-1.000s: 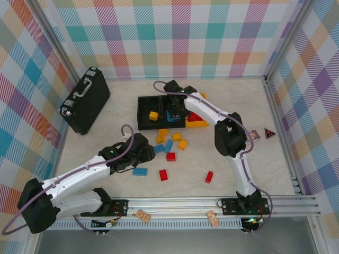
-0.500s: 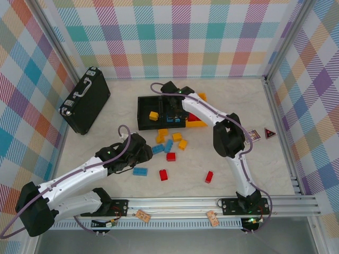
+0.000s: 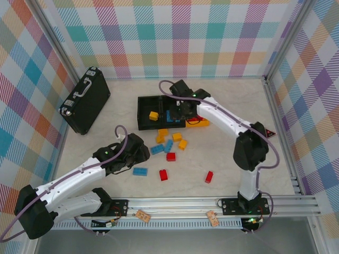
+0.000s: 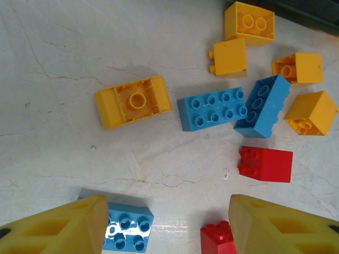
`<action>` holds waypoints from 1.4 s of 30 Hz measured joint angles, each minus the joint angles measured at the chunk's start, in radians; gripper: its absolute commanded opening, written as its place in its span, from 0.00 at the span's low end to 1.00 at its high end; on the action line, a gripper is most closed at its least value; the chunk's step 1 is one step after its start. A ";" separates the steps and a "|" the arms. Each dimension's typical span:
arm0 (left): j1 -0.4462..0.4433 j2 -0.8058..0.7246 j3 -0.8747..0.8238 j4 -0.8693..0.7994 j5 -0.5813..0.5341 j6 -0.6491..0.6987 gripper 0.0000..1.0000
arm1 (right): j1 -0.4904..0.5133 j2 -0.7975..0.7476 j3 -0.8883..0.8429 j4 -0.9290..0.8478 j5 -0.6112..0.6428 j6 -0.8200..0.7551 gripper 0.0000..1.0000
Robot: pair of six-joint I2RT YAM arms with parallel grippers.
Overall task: Sort the legos into containers by color
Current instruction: Place the lego in the container, then pick up the lego from the middle-left of the table.
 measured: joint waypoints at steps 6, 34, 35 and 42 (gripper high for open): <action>0.004 0.034 0.006 -0.018 0.010 0.000 0.62 | 0.000 -0.150 -0.219 0.071 -0.061 0.017 0.53; 0.004 0.333 0.053 -0.153 0.188 0.126 0.82 | 0.006 -0.704 -0.974 0.331 -0.501 0.032 0.65; 0.004 0.340 0.052 -0.151 0.188 0.126 0.82 | 0.006 -0.705 -0.979 0.335 -0.503 0.035 0.65; 0.004 0.380 0.050 -0.149 0.185 0.133 0.82 | 0.006 -0.696 -0.986 0.385 -0.516 0.055 0.64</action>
